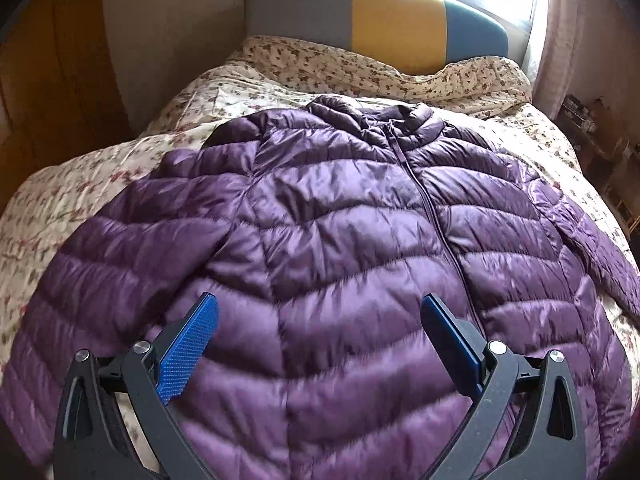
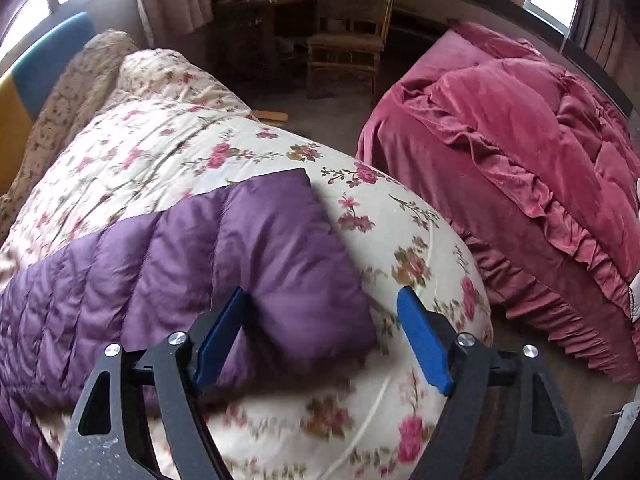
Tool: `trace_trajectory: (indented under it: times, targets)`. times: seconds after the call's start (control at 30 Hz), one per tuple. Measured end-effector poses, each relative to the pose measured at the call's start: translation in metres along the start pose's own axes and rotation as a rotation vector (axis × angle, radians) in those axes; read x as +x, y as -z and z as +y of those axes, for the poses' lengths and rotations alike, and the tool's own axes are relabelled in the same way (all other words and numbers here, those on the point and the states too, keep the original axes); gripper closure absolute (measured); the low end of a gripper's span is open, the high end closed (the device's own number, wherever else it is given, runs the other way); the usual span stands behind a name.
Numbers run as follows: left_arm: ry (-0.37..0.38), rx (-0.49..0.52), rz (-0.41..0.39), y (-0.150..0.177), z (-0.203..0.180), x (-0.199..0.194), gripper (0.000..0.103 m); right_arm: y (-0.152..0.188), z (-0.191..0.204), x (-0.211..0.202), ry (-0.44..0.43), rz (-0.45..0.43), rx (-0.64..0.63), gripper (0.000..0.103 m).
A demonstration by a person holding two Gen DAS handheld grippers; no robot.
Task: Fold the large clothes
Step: 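Grasp the purple jacket's sleeve cuff with the right gripper and lift it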
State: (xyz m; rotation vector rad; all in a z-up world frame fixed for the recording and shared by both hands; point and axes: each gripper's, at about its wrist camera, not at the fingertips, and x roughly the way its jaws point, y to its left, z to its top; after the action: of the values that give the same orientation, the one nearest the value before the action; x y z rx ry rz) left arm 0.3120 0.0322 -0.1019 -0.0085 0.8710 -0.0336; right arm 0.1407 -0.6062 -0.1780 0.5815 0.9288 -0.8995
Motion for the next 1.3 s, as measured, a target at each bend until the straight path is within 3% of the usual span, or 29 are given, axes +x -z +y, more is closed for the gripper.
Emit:
trace_trajectory:
  times: [0.13,0.23,0.3,0.37,0.6,0.73,1.03,1.3]
  targets:
    - [-0.001,-0.01,0.003,-0.009,0.001,0.015,0.003,-0.001,0.015,0.01,0.01,0.019,-0.01,0.041]
    - [0.011,-0.023,0.026,-0.016,0.004,0.029,0.003,0.002,0.023,0.01,0.004,0.008,-0.016,0.058]
    - [0.009,-0.02,0.045,-0.017,0.005,0.039,0.003,0.002,0.032,0.009,-0.01,-0.002,-0.046,0.09]
    - [0.009,-0.016,0.059,-0.017,0.006,0.047,0.003,0.003,0.045,0.002,-0.011,-0.025,-0.094,0.093]
    - [0.017,-0.017,0.059,-0.012,0.01,0.053,0.003,0.013,0.111,-0.036,0.074,-0.213,-0.338,0.095]
    - [0.031,-0.031,0.062,-0.011,0.013,0.055,0.003,0.025,0.153,-0.059,0.065,-0.291,-0.466,0.096]
    - [0.101,-0.075,0.051,-0.011,0.025,0.051,0.003,0.078,0.276,-0.111,-0.087,-0.394,-0.68,0.096]
    - [0.137,-0.111,0.034,-0.013,0.034,0.047,0.003,0.149,0.381,-0.14,-0.26,-0.396,-0.864,0.096]
